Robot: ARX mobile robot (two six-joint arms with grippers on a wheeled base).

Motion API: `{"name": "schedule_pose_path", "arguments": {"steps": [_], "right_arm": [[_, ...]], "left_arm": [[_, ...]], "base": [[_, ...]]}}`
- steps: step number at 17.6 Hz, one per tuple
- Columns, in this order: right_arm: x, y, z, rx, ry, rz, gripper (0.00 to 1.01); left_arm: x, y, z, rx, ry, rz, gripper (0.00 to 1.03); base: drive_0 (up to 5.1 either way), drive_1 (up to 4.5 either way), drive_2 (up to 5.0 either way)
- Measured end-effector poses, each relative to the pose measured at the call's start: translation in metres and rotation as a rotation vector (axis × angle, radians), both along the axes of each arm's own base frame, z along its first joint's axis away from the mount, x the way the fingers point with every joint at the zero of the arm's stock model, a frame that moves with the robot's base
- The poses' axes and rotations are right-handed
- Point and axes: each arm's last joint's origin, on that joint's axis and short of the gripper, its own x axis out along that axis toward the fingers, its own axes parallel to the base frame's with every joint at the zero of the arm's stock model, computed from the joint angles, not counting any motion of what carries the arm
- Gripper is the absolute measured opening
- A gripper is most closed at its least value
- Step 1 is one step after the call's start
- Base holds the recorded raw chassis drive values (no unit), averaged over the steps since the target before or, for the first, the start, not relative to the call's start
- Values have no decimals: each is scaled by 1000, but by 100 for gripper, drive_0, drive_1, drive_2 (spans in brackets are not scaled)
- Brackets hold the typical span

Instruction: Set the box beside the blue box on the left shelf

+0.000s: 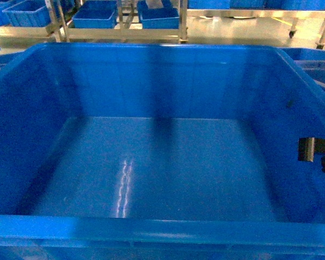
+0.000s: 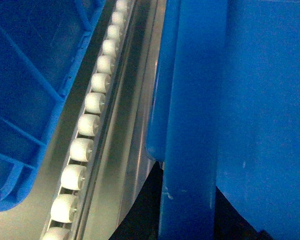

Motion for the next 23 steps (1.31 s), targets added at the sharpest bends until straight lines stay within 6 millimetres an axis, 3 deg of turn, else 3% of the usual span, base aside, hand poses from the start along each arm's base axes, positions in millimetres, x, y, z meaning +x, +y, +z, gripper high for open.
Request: {"name": "schedule_pose_path", "arguments": {"steps": [3, 7, 9, 10, 11, 13, 16, 17, 18, 19, 23], "right_arm": [[-1, 2, 0, -17, -28, -13, 11], [-14, 3, 4, 49, -267, -123, 40], [-16, 4, 28, 34, -512, -179, 56], [-17, 0, 46, 15, -660, -234, 71], [-17, -2, 49, 3, -679, -243, 75], [-20, -4, 47, -56, -713, -256, 98], [-24, -7, 49, -136, -746, -314, 98], [-25, -12, 47, -130, -752, -206, 91], [-38, -24, 38, -140, -755, -34, 75], [-46, -33, 31, -142, -758, 27, 63], [-73, -54, 12, -151, -755, 83, 11]], "left_arm": [[0, -3, 0, -3, -42, 8, 15], [-5, -7, 9, -49, -303, 170, 44], [-8, -11, 35, -115, -501, 178, 61], [-13, -11, 49, -145, -584, 177, 73], [-14, -11, 51, -149, -600, 178, 77], [-16, -12, 52, -150, -607, 181, 100], [-23, -8, 64, -115, -698, 232, 98], [-24, -3, 61, -116, -739, 132, 91], [-34, 1, 50, -87, -746, -18, 78], [-44, 4, 39, -62, -731, -102, 65], [-74, 15, 12, -25, -722, -150, 13]], "base": [[0, 0, 0], [0, 0, 0], [0, 0, 0], [0, 0, 0], [0, 0, 0], [0, 0, 0], [0, 0, 0], [0, 0, 0], [0, 0, 0], [0, 0, 0], [0, 0, 0]]}}
